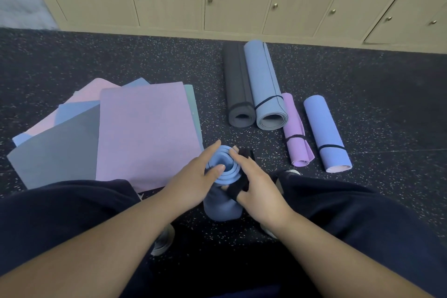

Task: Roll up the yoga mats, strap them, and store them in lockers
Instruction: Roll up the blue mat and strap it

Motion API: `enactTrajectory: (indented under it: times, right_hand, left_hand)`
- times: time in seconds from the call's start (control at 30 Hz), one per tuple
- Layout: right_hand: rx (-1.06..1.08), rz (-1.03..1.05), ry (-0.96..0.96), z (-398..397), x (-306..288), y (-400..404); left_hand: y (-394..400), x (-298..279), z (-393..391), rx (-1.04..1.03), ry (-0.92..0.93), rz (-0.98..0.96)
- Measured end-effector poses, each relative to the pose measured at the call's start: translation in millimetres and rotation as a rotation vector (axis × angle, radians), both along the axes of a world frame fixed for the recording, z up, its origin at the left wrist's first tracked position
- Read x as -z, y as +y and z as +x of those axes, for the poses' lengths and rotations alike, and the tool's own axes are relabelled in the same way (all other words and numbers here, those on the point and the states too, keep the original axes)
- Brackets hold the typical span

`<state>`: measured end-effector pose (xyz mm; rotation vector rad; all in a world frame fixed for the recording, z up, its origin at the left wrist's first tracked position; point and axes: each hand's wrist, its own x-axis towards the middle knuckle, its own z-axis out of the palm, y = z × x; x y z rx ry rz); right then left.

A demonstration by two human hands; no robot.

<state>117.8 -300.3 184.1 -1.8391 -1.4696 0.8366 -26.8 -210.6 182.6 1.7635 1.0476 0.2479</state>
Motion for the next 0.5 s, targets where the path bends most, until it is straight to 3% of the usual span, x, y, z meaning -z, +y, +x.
enactTrajectory:
  times: [0.3, 0.5]
  right_hand:
    - [0.050, -0.146, -0.066, 5, -14, 11]
    - [0.125, -0.120, -0.018, 0, -11, 9]
  left_hand:
    - [7, -2, 22, 0.015, 0.031, 0.098]
    - [1, -1, 29, 0.023, 0.045, 0.117]
